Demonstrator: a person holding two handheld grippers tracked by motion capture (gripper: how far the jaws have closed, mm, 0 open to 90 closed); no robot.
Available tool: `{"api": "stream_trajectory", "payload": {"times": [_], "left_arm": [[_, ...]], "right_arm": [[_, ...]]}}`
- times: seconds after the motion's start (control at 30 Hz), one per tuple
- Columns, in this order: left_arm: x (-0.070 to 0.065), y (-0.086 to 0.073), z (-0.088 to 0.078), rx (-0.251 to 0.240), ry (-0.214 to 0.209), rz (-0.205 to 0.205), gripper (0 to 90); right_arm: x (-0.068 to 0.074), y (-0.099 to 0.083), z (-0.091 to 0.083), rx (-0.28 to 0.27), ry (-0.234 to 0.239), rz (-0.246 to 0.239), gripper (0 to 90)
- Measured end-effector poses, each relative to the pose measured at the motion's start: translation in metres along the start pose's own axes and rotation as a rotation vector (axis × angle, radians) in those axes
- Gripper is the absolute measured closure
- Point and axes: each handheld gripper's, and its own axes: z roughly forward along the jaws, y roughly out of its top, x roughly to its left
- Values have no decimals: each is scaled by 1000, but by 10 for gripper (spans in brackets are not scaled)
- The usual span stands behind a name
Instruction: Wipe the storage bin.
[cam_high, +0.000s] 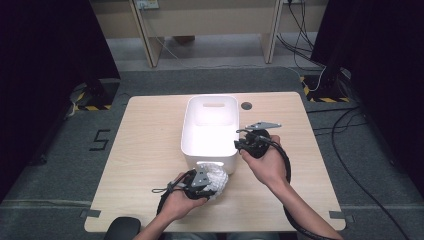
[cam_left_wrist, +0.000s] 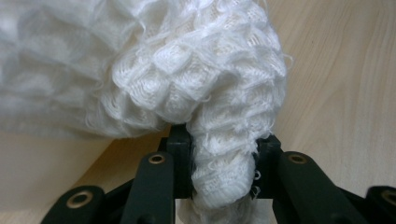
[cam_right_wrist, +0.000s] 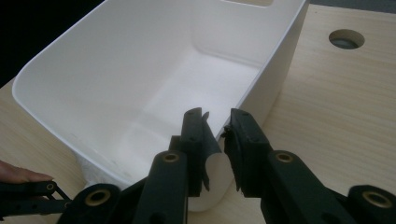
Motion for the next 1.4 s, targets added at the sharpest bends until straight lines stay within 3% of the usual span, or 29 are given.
{"api": "stream_trajectory", "payload": {"times": [0.37,0.8,1.03,1.4], "left_arm": [[-5,14,11,19,-21,46,679],[-12,26,22,12,-45,71,679],[-13,29,21,-8,-43,68,679],[-15,39,7,-82,-21,61,680]], "right_arm": [[0,0,0,-2,0,1,768],[0,0,0,-5,1,-2,767],[0,-1,0,-4,1,3,767],[0,-1,0,-6,-1,0,767]]}}
